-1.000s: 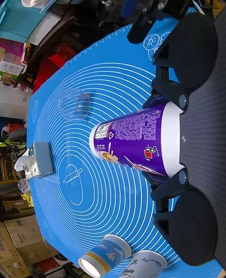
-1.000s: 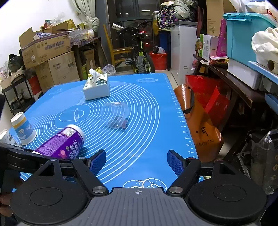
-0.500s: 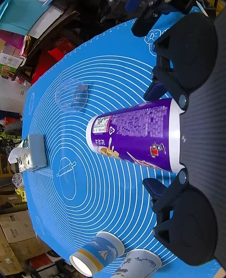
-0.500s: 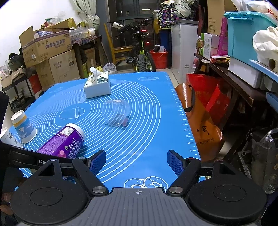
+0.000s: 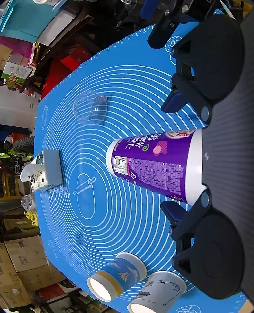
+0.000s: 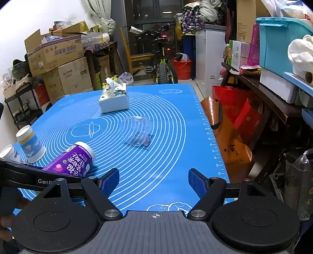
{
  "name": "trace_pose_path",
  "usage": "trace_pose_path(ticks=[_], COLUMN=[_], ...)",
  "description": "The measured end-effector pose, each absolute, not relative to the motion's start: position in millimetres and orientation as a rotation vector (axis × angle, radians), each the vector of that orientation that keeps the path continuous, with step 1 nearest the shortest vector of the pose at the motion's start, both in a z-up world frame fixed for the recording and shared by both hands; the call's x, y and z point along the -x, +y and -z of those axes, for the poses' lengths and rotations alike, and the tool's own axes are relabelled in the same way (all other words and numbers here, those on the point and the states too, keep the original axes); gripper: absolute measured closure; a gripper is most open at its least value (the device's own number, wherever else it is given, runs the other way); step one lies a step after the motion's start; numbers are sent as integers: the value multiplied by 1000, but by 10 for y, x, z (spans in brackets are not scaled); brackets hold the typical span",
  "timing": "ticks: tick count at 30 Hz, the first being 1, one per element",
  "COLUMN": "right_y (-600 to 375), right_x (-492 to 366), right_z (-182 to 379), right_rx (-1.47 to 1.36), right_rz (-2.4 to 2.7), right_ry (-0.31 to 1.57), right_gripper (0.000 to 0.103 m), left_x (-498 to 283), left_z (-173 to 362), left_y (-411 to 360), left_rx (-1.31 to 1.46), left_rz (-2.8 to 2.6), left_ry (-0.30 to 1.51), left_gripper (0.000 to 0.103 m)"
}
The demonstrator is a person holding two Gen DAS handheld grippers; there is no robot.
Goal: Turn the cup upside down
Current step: 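Lift the purple cup with the left gripper and carry it across the mat, then grasp the purple cup with the right gripper while the left gripper releases it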
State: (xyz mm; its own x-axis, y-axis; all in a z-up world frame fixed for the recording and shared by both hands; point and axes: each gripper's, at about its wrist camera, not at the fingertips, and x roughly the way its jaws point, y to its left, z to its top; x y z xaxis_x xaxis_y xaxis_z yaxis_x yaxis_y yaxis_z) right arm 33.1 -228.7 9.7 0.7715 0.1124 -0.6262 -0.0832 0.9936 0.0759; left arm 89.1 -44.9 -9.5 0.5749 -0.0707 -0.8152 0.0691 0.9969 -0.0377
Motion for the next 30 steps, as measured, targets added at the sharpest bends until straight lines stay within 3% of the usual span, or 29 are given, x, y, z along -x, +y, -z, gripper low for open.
trace_pose_path(ticks=[13,19,30], right_y=[-2235,-2110,-1626], right_x=[-356,-425,-975], right_z=[-188,-365,-285], right_rx=[-50,-64,-186], right_rz=[-117,-170,-319], right_ry=[677,675,890], right_gripper=[22,11,9], left_x=[-772,-666,-828], left_z=[-80,-346,-428], left_y=[-321,-104,310], left_rx=[-8,10,-11], left_rz=[72,60,-62], left_ry=[889,810,748], left_gripper=[7,7,3])
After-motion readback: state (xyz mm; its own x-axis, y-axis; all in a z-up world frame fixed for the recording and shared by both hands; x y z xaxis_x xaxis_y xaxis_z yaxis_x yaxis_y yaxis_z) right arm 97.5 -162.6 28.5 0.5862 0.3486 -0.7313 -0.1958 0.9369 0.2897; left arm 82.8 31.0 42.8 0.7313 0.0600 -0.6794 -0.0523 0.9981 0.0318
